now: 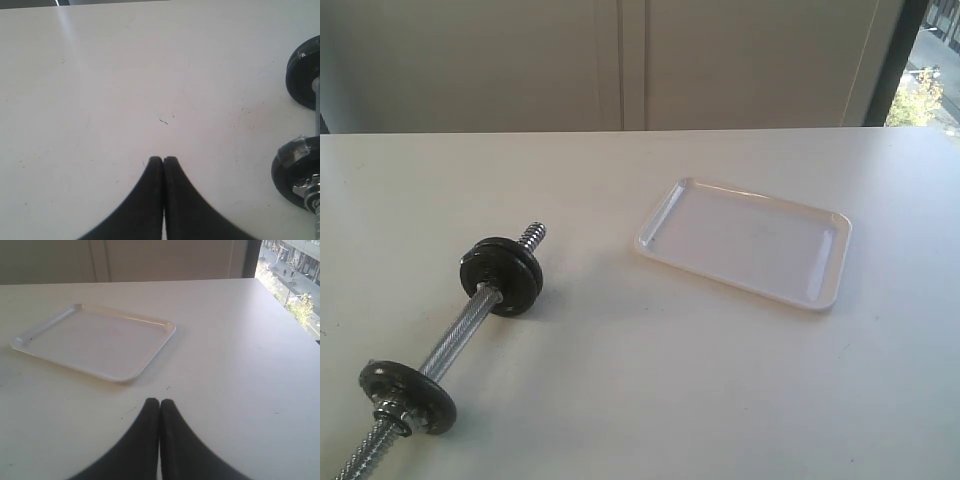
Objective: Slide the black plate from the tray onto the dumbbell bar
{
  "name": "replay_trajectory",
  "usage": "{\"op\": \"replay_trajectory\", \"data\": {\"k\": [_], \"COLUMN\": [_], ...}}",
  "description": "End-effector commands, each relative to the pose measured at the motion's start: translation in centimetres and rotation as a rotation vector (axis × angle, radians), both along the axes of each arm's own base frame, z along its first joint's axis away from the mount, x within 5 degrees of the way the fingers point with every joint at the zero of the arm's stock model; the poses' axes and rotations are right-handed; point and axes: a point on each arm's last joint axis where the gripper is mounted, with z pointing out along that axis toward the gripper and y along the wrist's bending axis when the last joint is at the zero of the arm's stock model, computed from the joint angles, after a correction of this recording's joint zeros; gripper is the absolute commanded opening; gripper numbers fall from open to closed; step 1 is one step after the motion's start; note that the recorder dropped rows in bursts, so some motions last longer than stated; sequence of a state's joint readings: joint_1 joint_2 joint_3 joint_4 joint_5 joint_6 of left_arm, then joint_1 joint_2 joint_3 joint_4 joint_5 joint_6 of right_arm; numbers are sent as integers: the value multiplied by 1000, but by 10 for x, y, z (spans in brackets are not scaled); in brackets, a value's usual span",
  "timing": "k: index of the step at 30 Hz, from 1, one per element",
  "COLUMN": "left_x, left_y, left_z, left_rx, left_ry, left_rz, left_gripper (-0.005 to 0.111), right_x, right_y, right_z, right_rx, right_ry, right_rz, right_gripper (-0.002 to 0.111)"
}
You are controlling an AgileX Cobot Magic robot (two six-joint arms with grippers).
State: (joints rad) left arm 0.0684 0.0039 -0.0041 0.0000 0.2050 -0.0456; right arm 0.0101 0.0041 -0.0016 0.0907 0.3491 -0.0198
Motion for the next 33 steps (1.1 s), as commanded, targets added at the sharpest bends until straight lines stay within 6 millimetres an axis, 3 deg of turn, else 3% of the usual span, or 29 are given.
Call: {"op": "replay_trajectory", "data": {"k": [1, 7, 33], "left_x": [0, 0, 0], "left_y": [-1, -4, -4], "left_z": [-1, -1, -1], "left_rx": [1, 1, -1], "left_ry": [-2, -2, 1], "left_rz": [-19, -83, -81], "left_gripper": [0, 0, 0], "right_x": [0, 0, 0], "right_y": [0, 0, 0], "right_z": [0, 0, 0], "right_rx": [-3, -1, -1], "right_ry": [-10, -10, -10], "right_rz": [0, 0, 0], "right_gripper": [0, 0, 0]}}
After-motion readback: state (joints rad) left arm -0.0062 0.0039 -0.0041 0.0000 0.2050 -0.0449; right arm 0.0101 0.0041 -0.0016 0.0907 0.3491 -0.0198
